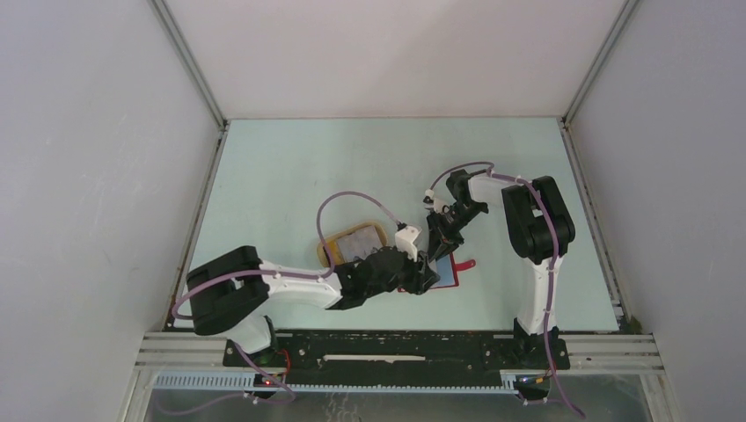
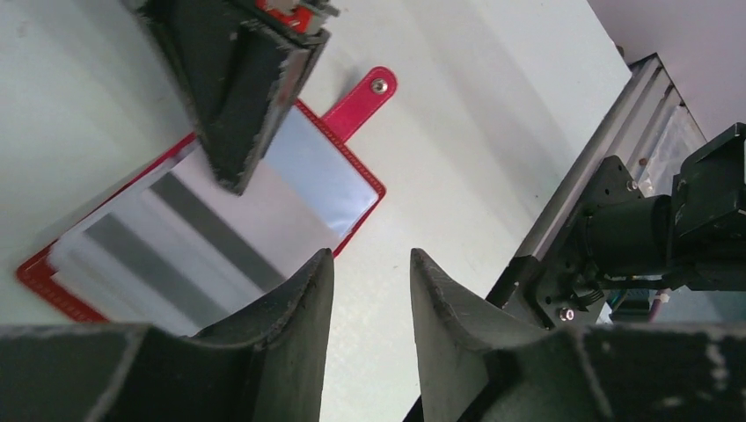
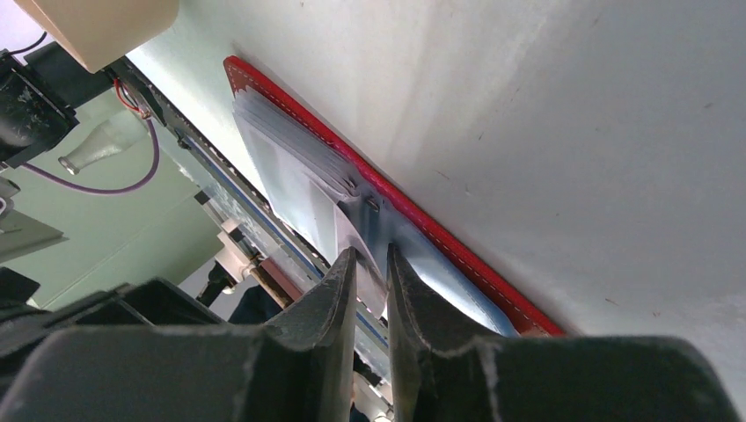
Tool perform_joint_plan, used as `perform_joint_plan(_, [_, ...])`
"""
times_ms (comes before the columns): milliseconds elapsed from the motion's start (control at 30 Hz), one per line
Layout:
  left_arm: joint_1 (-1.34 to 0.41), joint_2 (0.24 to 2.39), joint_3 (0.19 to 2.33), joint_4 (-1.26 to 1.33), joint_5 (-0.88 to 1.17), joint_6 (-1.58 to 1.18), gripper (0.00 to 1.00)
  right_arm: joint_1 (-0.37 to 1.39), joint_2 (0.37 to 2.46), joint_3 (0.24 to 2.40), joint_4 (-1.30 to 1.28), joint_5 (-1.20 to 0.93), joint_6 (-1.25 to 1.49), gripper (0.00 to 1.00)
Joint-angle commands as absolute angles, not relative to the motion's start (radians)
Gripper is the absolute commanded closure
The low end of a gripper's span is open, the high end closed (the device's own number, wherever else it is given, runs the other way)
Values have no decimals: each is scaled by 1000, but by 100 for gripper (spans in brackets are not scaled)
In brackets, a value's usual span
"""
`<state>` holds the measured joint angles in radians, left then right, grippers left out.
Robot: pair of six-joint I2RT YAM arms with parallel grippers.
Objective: Put the credit cards into the card holder
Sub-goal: Insert the credit card into the card holder.
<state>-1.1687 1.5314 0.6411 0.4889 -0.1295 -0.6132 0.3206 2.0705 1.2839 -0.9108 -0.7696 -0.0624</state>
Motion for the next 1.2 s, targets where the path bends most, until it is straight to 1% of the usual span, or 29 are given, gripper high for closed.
perform_joint_plan(0, [-1199, 1594, 754, 511, -134, -569, 57, 323, 2092, 1289, -868, -733, -77, 75])
perform_joint_plan(367, [-1216, 1730, 899, 467, -163, -506, 54, 324, 2094, 1289, -863, -724, -73, 75])
perform_joint_plan(633, [-1216, 1808, 980, 422, -191, -484, 54, 324, 2094, 1289, -862, -721, -72, 75])
perform_joint_plan(933, [-1218, 1874, 1032, 303, -324, -514, 55, 325, 2095, 1289, -862, -721, -72, 75])
perform_joint_plan(1167, [-1225, 1895, 1055, 250, -380, -543, 55, 325, 2093, 1290, -862, -719, -71, 75])
